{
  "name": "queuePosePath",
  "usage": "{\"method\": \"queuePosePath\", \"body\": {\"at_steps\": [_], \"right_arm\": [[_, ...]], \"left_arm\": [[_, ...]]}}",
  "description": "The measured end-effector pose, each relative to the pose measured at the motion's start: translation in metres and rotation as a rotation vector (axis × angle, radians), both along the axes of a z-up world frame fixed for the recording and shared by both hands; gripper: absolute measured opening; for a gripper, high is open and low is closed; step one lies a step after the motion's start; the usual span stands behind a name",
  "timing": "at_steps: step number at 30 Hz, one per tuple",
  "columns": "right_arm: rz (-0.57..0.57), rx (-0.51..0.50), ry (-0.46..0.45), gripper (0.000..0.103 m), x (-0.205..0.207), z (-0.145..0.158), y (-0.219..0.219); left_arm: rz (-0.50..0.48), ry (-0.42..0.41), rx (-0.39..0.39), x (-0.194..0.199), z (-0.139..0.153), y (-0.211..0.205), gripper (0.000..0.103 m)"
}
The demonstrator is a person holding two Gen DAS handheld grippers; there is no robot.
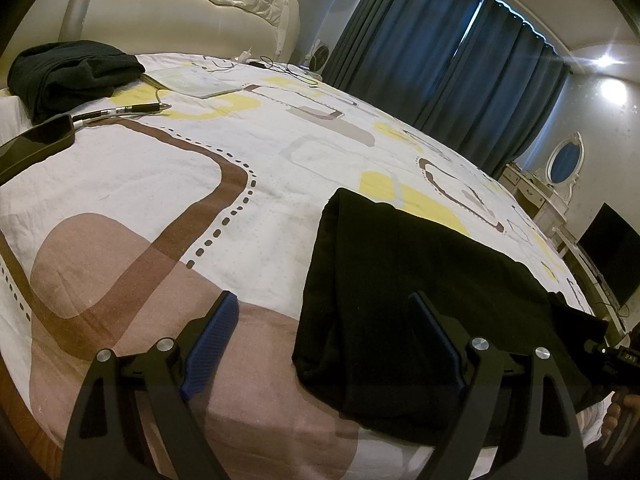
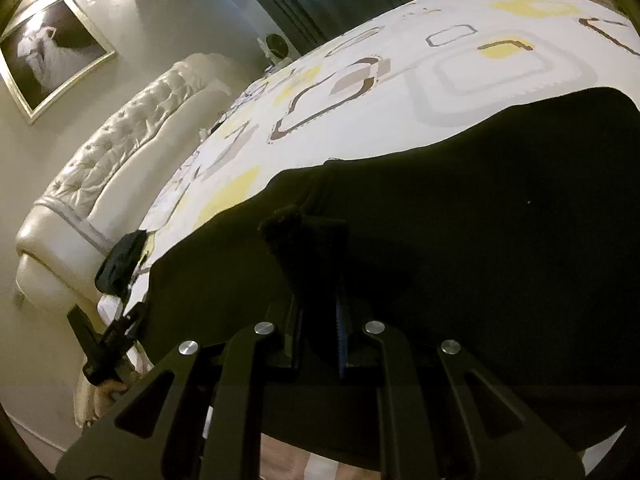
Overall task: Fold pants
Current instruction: 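Lift the pants edge with the right gripper and fold it over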
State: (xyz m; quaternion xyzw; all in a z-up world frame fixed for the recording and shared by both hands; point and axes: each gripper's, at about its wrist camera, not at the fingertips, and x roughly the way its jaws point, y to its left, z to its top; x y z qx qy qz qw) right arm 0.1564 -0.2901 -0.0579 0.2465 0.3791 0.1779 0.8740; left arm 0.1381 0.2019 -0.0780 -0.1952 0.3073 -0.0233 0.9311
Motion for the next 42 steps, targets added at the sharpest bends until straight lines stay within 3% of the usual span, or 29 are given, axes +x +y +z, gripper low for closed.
{"method": "queuePosePath", "body": {"at_steps": [13,24,42], "right_arm": [[0.058,-0.13,-0.017,0.016,-0.01,0.001,0.016],[0.081,-0.165,-0.028,0.023,-0.022,-0.001,0.024],[0.123,-0.191,-0.048,0.045,-0.043,0.007,0.043]], "left_arm": [[-0.003,0.0,-0.005,0.001,0.0,-0.003,0.086],[-0.009,0.001,-0.016,0.003,-0.001,-0.006,0.086],[-0.011,0.001,-0.02,0.005,-0.002,-0.007,0.086]]}}
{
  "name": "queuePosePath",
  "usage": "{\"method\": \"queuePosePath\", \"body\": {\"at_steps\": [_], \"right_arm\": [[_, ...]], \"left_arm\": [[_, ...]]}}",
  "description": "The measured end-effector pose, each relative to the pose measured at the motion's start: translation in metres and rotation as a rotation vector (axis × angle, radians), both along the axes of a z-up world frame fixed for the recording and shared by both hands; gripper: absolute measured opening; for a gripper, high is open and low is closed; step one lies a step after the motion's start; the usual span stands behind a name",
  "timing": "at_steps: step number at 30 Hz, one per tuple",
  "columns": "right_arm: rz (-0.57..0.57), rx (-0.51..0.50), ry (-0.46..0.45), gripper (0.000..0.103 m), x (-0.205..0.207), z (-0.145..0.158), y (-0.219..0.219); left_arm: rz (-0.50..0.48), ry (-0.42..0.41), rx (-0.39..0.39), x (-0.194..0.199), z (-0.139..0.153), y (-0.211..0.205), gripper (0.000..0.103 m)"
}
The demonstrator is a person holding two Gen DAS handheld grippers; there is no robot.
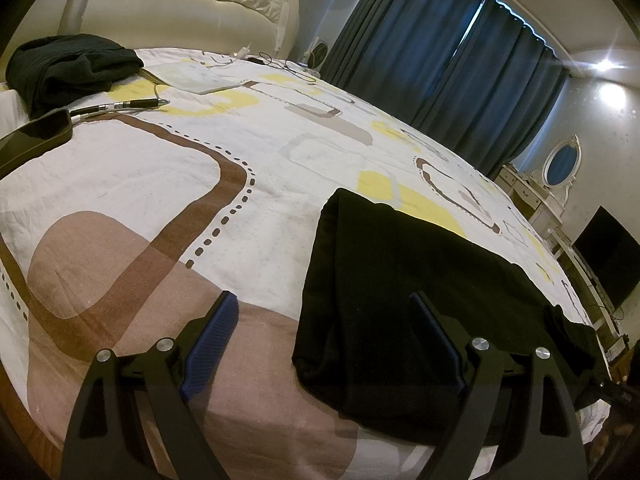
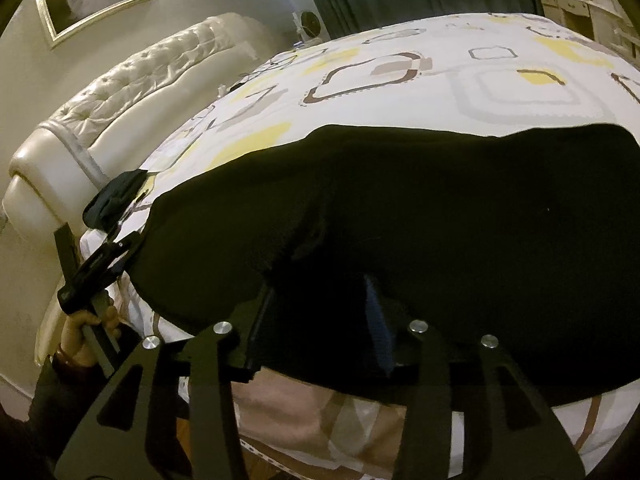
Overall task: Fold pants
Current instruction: 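Lift the pants edge with the right gripper and fold it over, then grasp the pants with the left gripper while the right gripper holds the folded edge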
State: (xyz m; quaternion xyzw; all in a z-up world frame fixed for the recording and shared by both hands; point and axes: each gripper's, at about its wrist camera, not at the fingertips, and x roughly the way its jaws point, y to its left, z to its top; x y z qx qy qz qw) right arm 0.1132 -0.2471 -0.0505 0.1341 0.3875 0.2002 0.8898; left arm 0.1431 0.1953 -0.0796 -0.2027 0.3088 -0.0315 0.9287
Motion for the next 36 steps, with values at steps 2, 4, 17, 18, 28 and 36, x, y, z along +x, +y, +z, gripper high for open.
{"method": "queuePosePath", "body": {"at_steps": [2,4,17,18,28,36], "right_arm": [[0.005,-0.025,-0.009,0.046,-0.002,0.002,0.004],[0.007,-0.056,-0.018,0.046,-0.004,0.003,0.008],[0.048,-0.081,-0.033,0.053,-0.012,0.012,0.02],[0.05,-0.08,-0.035,0.053,-0.013,0.013,0.02],[0.027,0.028,-0.07,0.054,-0.019,0.034,-0.002],[0.036,0.068,-0.041,0.055,-0.017,0.026,-0.001]], "left_arm": [[0.0,-0.001,-0.002,-0.001,0.0,0.003,0.086],[-0.001,0.0,-0.003,0.0,-0.001,0.002,0.086],[-0.009,0.004,-0.011,-0.001,-0.002,0.005,0.086],[-0.009,0.004,-0.013,-0.001,-0.002,0.005,0.086],[-0.029,0.037,-0.281,-0.005,0.004,0.038,0.086],[-0.121,0.08,-0.554,-0.023,0.005,0.035,0.085]]}}
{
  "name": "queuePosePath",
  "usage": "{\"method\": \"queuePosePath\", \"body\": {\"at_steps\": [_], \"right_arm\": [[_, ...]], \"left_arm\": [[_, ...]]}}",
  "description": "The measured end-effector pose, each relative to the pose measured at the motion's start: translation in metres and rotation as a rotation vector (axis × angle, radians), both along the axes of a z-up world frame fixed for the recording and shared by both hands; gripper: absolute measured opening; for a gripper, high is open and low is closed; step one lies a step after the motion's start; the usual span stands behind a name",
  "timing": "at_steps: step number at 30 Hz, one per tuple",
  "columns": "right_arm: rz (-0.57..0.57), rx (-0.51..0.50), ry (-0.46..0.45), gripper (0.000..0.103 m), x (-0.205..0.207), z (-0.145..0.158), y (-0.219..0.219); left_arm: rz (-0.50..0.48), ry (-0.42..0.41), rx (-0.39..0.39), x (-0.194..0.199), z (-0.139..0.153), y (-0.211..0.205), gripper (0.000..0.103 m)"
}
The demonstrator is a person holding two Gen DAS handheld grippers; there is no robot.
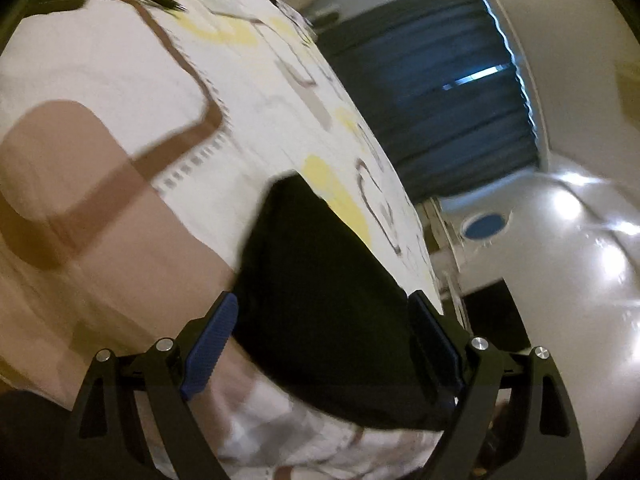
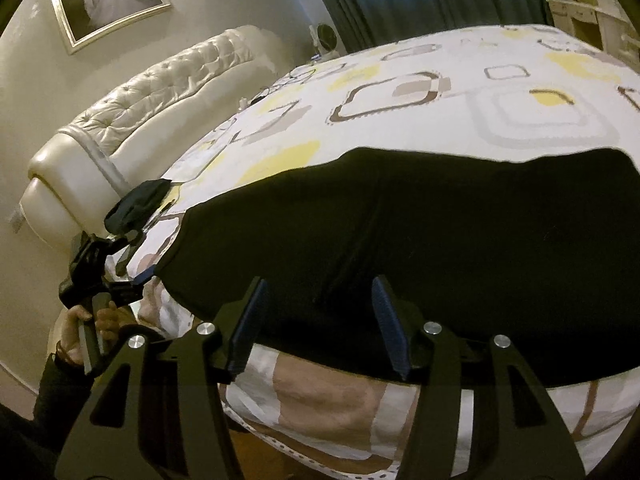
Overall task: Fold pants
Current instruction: 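Grasp the pants with the left gripper while the right gripper holds the folded edge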
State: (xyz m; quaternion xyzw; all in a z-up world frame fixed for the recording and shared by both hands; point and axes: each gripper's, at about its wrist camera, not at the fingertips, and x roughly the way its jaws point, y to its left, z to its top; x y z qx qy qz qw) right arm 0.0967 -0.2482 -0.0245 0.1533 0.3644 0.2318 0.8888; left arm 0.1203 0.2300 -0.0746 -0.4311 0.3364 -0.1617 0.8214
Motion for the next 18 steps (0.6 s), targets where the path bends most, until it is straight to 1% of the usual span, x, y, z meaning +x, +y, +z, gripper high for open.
{"method": "queuePosePath", "body": {"at_steps": [1,2,3,5,7,8,10,12,13,15,16,18], "right_arm": [[0.003,0.005,0.006,0.055,0.0,-0.001,0.0],[0.006,0.007,0.008,0.055,0.001,-0.001,0.001],[0.009,0.008,0.009,0.055,0.0,-0.001,0.002],[0.006,0.009,0.002,0.055,-0.001,0.001,0.001],[0.001,0.017,0.001,0.055,-0.001,0.002,-0.002],[-0.001,0.025,0.002,0.055,0.0,0.002,-0.003],[0.001,0.041,0.013,0.055,0.002,-0.001,-0.003],[0.003,0.047,0.02,0.055,0.002,-0.003,-0.001],[0.008,0.054,0.027,0.055,0.002,-0.004,0.0],[0.014,0.062,0.034,0.055,0.002,-0.005,0.001],[0.015,0.061,0.033,0.055,0.001,-0.005,0.001],[0.012,0.062,0.03,0.055,0.0,-0.004,0.0]], "left_arm": [[0.005,0.005,0.037,-0.001,0.003,-0.006,0.085],[0.011,0.014,0.055,-0.001,0.004,-0.008,0.085],[0.041,0.037,0.063,-0.004,0.004,-0.01,0.085],[0.108,0.067,0.032,-0.013,0.003,-0.008,0.085],[0.144,0.076,-0.003,-0.021,0.003,-0.007,0.085],[0.143,0.083,-0.013,-0.024,0.003,-0.009,0.085],[0.098,0.092,-0.047,-0.02,-0.001,-0.017,0.085],[0.081,0.104,-0.081,-0.016,-0.006,-0.023,0.085],[0.079,0.105,-0.105,-0.009,-0.01,-0.023,0.085],[0.093,0.112,-0.108,-0.004,-0.017,-0.026,0.085],[0.102,0.112,-0.124,-0.001,-0.019,-0.023,0.085],[0.114,0.096,-0.154,-0.003,-0.02,-0.021,0.085]]}}
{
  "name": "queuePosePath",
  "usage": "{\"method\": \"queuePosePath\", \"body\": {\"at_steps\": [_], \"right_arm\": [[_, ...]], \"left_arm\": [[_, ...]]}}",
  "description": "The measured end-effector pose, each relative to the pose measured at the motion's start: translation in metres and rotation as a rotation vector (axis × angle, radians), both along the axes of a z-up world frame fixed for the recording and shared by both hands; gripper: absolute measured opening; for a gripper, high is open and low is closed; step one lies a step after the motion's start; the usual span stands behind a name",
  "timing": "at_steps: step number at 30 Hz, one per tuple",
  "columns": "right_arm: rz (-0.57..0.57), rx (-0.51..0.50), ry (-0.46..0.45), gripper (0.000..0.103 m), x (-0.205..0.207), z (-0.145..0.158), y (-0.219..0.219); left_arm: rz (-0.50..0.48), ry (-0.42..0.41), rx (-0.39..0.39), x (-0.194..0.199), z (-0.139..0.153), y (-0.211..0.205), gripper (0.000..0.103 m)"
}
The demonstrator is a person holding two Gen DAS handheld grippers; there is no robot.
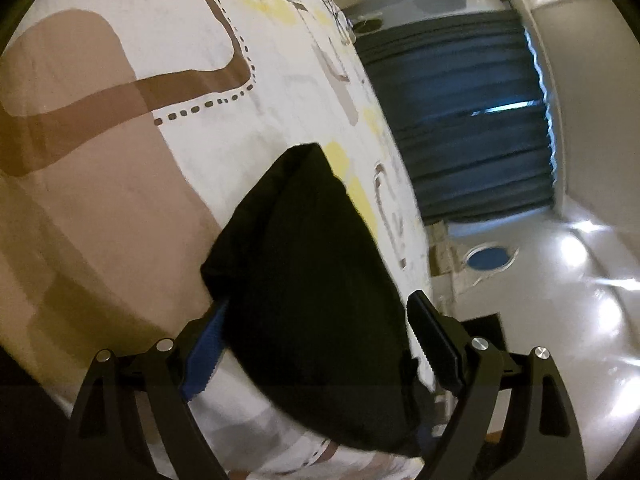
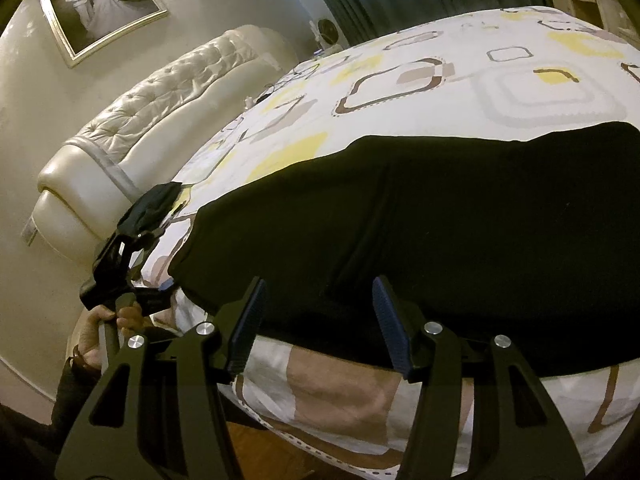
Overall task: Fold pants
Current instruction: 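Grasp the pants with the left gripper while the right gripper holds the folded edge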
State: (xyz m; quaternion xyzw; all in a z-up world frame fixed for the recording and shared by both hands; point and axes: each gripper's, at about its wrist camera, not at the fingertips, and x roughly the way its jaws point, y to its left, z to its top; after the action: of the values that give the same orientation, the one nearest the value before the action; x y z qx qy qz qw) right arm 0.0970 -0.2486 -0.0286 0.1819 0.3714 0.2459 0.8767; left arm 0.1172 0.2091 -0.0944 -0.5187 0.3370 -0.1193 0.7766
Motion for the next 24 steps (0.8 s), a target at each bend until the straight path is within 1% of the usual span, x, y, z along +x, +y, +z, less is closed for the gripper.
{"method": "queuePosePath", "body": {"at_steps": [3,4,6,8,10,13,14,17,19,22,23,24], "right_arm": [[-0.006,0.011,0.002,0.055,0.0,0.0,-0.002],[-0.007,0.012,0.003,0.055,0.0,-0.001,-0.003],[-0.007,0.016,0.006,0.055,-0.001,-0.002,-0.003],[-0.005,0.018,0.009,0.055,-0.001,-0.002,-0.004],[-0.004,0.02,0.011,0.056,-0.001,-0.003,-0.005],[-0.003,0.032,0.025,0.056,0.001,-0.007,-0.004],[-0.002,0.034,0.029,0.056,0.003,-0.008,-0.004],[0.001,0.031,0.04,0.056,0.003,-0.012,-0.002],[0.002,0.032,0.044,0.056,0.004,-0.014,-0.001],[0.002,0.033,0.047,0.057,0.004,-0.015,0.0],[0.002,0.034,0.047,0.057,0.004,-0.015,0.0],[0.001,0.036,0.048,0.057,0.004,-0.015,0.0]], "left_arm": [[0.025,-0.002,-0.018,-0.008,0.0,0.003,0.085],[0.04,0.002,-0.013,-0.013,0.0,0.003,0.085],[0.082,0.017,-0.013,-0.021,-0.002,0.009,0.085],[0.144,0.042,-0.026,-0.03,-0.004,0.016,0.085],[0.16,0.054,-0.033,-0.036,-0.006,0.018,0.085],[0.111,0.069,0.02,-0.027,-0.005,0.014,0.085],[0.108,0.069,0.037,-0.025,-0.004,0.012,0.085],[0.124,0.063,0.002,-0.007,-0.004,0.016,0.085],[0.134,0.034,-0.04,0.001,-0.004,0.019,0.085],[0.118,0.015,-0.066,0.014,-0.005,0.018,0.085],[0.098,0.001,-0.077,0.018,-0.007,0.016,0.085],[0.09,-0.003,-0.071,0.023,-0.006,0.015,0.085]]}}
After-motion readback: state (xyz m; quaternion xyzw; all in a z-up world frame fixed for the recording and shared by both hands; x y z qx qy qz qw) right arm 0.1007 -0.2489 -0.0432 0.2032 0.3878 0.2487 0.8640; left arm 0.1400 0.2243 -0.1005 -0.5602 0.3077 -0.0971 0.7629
